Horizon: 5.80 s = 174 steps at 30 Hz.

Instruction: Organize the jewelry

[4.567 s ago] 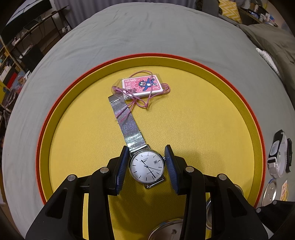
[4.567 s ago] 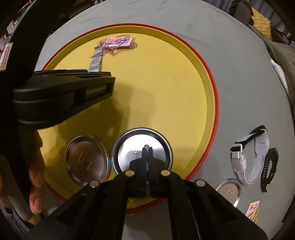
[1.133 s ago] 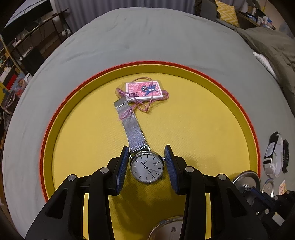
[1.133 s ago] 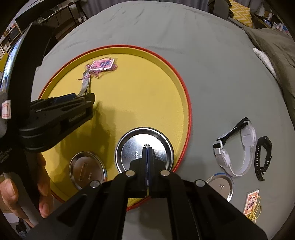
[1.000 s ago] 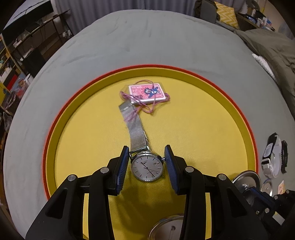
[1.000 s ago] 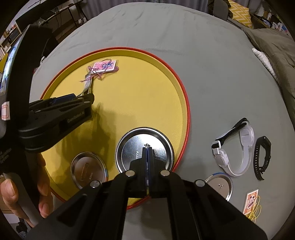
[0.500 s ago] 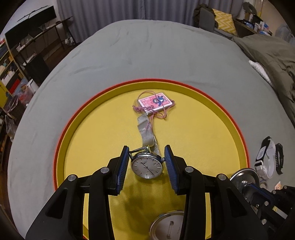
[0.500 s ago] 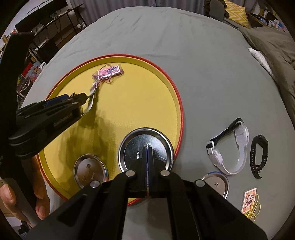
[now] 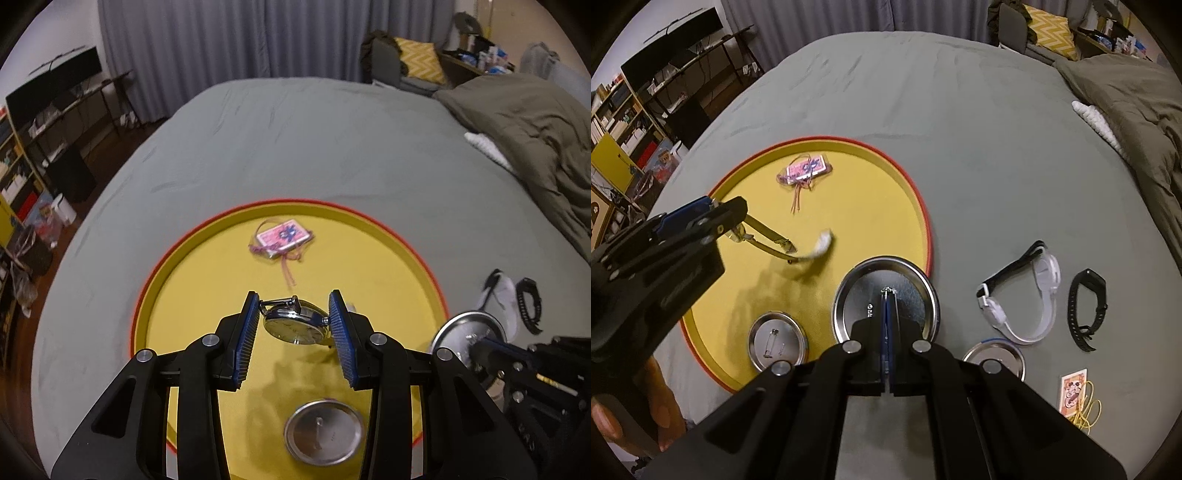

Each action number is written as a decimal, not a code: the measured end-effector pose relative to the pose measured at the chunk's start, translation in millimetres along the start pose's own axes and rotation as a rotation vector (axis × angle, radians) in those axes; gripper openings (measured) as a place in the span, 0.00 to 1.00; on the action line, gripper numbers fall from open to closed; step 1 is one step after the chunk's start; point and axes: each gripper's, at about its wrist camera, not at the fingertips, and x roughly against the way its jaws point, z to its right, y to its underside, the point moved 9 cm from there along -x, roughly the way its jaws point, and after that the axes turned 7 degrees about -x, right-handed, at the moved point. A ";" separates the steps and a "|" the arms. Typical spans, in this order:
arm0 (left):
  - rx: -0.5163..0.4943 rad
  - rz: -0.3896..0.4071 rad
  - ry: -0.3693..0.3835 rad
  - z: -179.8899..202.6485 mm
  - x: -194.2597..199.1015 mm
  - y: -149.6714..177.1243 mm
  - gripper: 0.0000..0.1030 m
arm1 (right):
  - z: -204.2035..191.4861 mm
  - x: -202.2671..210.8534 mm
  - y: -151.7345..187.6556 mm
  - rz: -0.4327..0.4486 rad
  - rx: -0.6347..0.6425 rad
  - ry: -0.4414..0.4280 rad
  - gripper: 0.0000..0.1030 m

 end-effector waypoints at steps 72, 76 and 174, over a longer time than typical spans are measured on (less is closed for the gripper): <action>-0.169 -0.282 0.215 58.6 -87.9 53.5 0.03 | 13.3 7.8 6.0 0.018 -0.053 -0.027 0.02; -0.150 -0.280 0.214 54.9 -89.6 49.8 0.02 | 14.9 9.3 5.3 0.021 -0.055 -0.026 0.02; -0.581 0.017 0.409 274.3 150.5 97.7 0.01 | 192.1 145.1 125.6 0.213 -0.407 0.106 0.02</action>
